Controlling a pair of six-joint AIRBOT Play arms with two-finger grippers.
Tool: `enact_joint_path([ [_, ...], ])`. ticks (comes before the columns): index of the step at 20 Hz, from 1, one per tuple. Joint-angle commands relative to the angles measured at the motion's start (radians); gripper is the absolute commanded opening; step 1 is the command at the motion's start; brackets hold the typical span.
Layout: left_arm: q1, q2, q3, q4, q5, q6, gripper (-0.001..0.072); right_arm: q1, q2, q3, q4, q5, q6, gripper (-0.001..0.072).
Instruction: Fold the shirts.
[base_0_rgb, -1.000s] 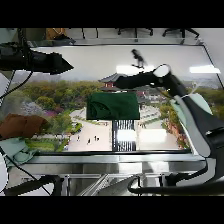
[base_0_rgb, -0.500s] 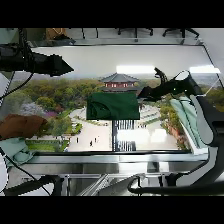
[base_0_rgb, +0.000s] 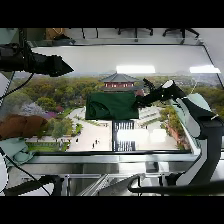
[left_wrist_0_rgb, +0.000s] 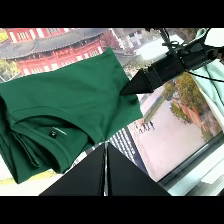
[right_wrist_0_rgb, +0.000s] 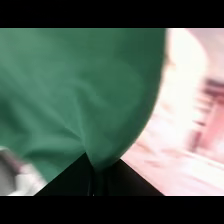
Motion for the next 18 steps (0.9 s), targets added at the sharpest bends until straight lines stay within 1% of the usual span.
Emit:
enact_joint_path([
  [1,-0.001,0.000,0.000,0.001,-0.005,0.003,0.0019,-0.014,0.004,0.033,0.220,0.072,-0.104,0.0022],
  [4,-0.001,0.000,0.000,0.001,-0.024,0.003,0.0019,-0.084,0.086,0.132,0.346,0.108,-0.092,0.0022],
  [6,-0.001,0.000,0.000,0.001,-0.034,0.003,0.0019,-0.148,0.177,0.206,0.405,0.114,-0.055,0.0022],
  [8,-0.001,0.000,0.000,0.000,-0.040,0.002,0.0018,-0.227,0.269,0.271,0.359,0.063,-0.014,0.0022],
  [10,-0.001,0.000,0.000,-0.002,-0.041,0.002,0.0018,-0.321,0.337,0.296,0.257,-0.030,0.072,0.0022],
  [11,-0.001,0.000,0.000,-0.002,-0.045,0.002,0.0019,-0.372,0.363,0.296,0.219,-0.060,0.098,0.0022],
  [13,-0.001,0.000,0.000,-0.001,-0.061,0.002,0.0018,-0.489,0.392,0.296,0.183,-0.084,0.110,0.0022],
  [18,-0.001,0.000,0.000,-0.001,-0.063,0.002,0.0018,-0.756,0.381,0.296,0.183,-0.084,0.098,0.0022],
])
